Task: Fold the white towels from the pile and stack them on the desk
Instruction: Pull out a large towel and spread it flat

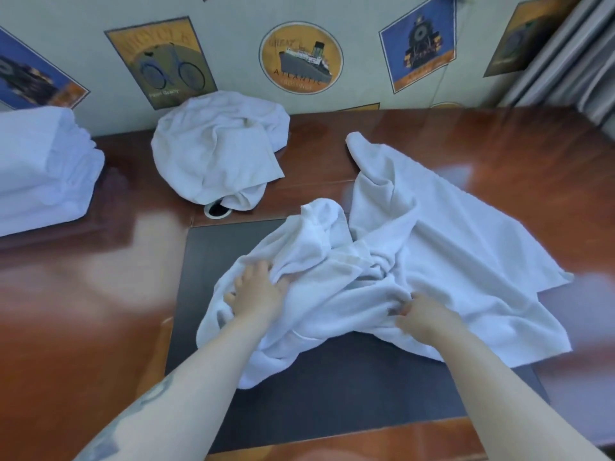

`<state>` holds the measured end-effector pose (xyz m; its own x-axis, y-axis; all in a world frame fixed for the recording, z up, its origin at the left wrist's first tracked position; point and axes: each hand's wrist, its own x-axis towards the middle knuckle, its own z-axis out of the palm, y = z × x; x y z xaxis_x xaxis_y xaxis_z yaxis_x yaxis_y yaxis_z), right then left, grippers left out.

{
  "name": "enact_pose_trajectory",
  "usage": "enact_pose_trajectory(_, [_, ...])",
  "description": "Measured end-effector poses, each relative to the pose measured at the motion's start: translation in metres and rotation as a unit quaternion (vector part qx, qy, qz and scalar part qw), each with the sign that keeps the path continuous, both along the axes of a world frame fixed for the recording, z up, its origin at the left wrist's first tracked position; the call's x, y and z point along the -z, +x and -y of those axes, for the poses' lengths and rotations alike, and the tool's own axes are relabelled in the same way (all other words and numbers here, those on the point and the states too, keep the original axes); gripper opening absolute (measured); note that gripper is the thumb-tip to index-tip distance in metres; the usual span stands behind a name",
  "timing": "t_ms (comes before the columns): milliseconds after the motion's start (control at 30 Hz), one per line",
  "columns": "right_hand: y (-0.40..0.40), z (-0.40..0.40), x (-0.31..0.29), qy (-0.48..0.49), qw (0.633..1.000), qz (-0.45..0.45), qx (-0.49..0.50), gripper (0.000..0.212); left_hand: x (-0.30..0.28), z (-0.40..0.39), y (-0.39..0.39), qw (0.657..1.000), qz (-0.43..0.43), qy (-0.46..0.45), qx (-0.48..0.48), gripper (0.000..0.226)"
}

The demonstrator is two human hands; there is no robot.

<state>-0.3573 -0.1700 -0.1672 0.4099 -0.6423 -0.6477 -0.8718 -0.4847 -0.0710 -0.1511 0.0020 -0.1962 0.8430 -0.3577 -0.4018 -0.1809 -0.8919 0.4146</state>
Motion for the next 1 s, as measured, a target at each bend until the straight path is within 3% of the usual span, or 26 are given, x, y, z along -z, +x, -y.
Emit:
enact_pose_trajectory(67, [0.011, -0.008, -0.003, -0.101, 0.993, 0.049, 0.030, 0.024, 0.002, -0.005, 0.000, 0.994, 0.016, -0.087, -0.068, 0.030])
enact_pose_trajectory(133, [0.022, -0.019, -0.006, -0.172, 0.958, 0.212, 0.092, 0.022, -0.004, -0.010, 0.004, 0.970, -0.023, -0.182, -0.157, 0.035])
enact_pose_trajectory(200, [0.037, -0.034, -0.010, -0.174, 0.901, 0.374, 0.133, 0.015, -0.016, -0.011, 0.013, 0.914, -0.085, -0.296, -0.265, 0.040])
enact_pose_trajectory(267, [0.059, -0.048, -0.013, -0.118, 0.865, 0.466, 0.146, 0.025, -0.034, -0.011, 0.024, 0.846, -0.137, -0.377, -0.351, 0.040])
enact_pose_trajectory(333, [0.081, -0.056, -0.020, -0.005, 0.872, 0.472, 0.130, 0.059, -0.055, -0.012, 0.036, 0.817, -0.182, -0.411, -0.362, 0.044])
enact_pose_trajectory(433, [0.110, -0.060, -0.028, 0.174, 0.897, 0.395, 0.093, 0.097, -0.071, -0.024, 0.049, 0.762, -0.279, -0.512, -0.282, 0.048])
enact_pose_trajectory(500, [0.125, -0.067, -0.036, 0.286, 0.883, 0.357, 0.105, 0.100, -0.080, -0.034, 0.055, 0.687, -0.389, -0.581, -0.198, 0.049])
enact_pose_trajectory(567, [0.138, -0.079, -0.037, 0.368, 0.847, 0.356, 0.140, 0.085, -0.093, -0.041, 0.059, 0.614, -0.486, -0.604, -0.147, 0.042])
enact_pose_trajectory(633, [0.152, -0.092, -0.033, 0.395, 0.805, 0.393, 0.204, 0.054, -0.106, -0.046, 0.066, 0.610, -0.495, -0.608, -0.118, 0.037])
enact_pose_trajectory(700, [0.162, -0.095, -0.038, 0.385, 0.763, 0.439, 0.277, 0.019, -0.109, -0.056, 0.074, 0.629, -0.442, -0.627, -0.129, 0.032])
enact_pose_trajectory(733, [0.166, -0.091, -0.044, 0.370, 0.742, 0.467, 0.308, 0.013, -0.109, -0.064, 0.080, 0.633, -0.410, -0.639, -0.153, 0.027])
enact_pose_trajectory(800, [0.175, -0.079, -0.062, 0.334, 0.684, 0.550, 0.343, 0.028, -0.106, -0.082, 0.091, 0.663, -0.340, -0.641, -0.182, 0.025])
enact_pose_trajectory(867, [0.186, -0.073, -0.088, 0.291, 0.633, 0.640, 0.324, 0.029, -0.105, -0.097, 0.104, 0.687, -0.300, -0.633, -0.193, 0.029])
enact_pose_trajectory(933, [0.199, -0.083, -0.111, 0.229, 0.626, 0.695, 0.271, 0.025, -0.108, -0.105, 0.116, 0.683, -0.268, -0.644, -0.215, 0.027])
enact_pose_trajectory(1000, [0.214, -0.105, -0.120, 0.219, 0.636, 0.711, 0.204, 0.033, -0.106, -0.111, 0.129, 0.673, -0.256, -0.651, -0.241, 0.024])
